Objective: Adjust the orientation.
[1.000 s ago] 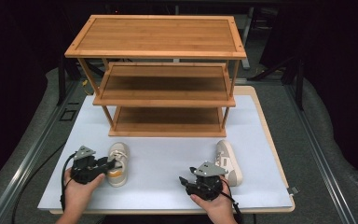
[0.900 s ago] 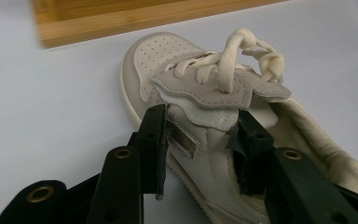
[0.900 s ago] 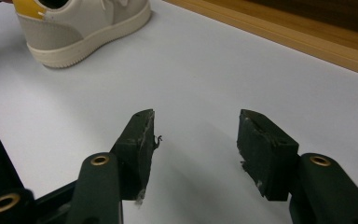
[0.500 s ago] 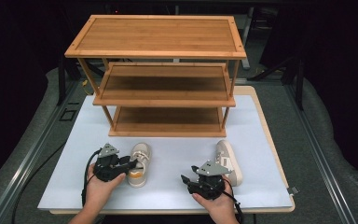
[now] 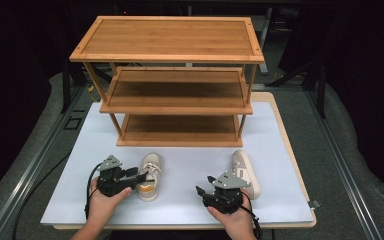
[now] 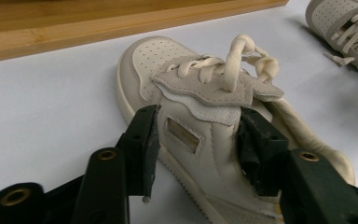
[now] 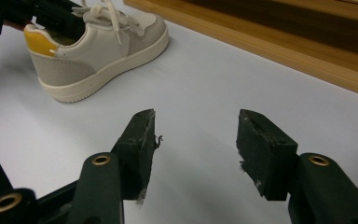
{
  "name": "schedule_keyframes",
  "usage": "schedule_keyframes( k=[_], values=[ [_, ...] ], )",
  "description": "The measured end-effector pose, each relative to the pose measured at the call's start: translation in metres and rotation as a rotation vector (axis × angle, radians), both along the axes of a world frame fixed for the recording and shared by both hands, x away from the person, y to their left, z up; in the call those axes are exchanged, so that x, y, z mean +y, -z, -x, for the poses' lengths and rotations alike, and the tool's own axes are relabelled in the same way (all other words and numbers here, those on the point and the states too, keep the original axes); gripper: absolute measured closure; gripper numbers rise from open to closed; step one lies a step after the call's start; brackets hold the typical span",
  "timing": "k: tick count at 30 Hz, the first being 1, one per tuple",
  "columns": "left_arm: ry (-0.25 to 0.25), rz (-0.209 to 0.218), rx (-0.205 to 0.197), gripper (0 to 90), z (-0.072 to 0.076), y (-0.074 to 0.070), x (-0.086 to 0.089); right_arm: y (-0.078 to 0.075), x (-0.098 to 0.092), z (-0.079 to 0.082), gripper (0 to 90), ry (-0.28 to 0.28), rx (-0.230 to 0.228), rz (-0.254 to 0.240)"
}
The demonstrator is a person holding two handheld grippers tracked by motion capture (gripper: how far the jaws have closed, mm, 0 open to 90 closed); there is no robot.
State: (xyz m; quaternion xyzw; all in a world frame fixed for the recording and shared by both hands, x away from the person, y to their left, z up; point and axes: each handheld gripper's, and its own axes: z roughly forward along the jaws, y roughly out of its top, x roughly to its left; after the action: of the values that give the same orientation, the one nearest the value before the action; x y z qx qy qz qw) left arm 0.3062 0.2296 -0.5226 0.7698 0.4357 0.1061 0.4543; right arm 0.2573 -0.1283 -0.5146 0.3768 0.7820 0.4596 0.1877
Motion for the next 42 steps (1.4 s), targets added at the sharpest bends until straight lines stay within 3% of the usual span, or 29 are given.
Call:
schedule_keyframes(
  k=[6, 12, 20, 25, 26, 28, 34, 38, 42],
  values=[
    [-0.002, 0.006, 0.002, 46.2, 0.0, 0.001, 0.002, -0.004, -0.009, -0.001, 47.9, 0.019, 0.019, -0.02],
    [-0.005, 0.004, 0.012, 48.8, 0.001, 0.001, 0.0, -0.007, -0.019, -0.001, 50.7, 0.059, 0.031, -0.015],
    [-0.013, -0.005, 0.002, 47.3, 0.003, 0.001, -0.001, -0.018, -0.046, -0.001, 58.8, 0.108, 0.011, -0.044],
    [-0.002, 0.0, 0.006, 46.4, 0.001, 0.002, -0.001, -0.019, -0.058, -0.004, 61.2, 0.151, -0.007, 0.008],
    [0.0, 0.001, 0.007, 46.6, 0.001, 0.002, -0.001, -0.019, -0.062, -0.006, 56.6, 0.172, 0.0, 0.019],
    [0.0, 0.003, 0.008, 46.6, 0.001, 0.003, -0.001, -0.02, -0.064, -0.007, 56.4, 0.188, -0.003, 0.034],
    [0.0, 0.006, 0.008, 46.7, 0.001, 0.003, 0.0, -0.024, -0.081, -0.008, 76.4, 0.236, 0.013, 0.02],
    [0.003, 0.008, 0.008, 46.6, 0.001, 0.003, 0.0, -0.022, -0.091, -0.01, 81.0, 0.289, 0.036, 0.035],
    [0.006, 0.023, 0.017, 46.1, -0.001, 0.005, 0.0, -0.022, -0.094, -0.011, 88.4, 0.316, 0.02, 0.065]
  ],
)
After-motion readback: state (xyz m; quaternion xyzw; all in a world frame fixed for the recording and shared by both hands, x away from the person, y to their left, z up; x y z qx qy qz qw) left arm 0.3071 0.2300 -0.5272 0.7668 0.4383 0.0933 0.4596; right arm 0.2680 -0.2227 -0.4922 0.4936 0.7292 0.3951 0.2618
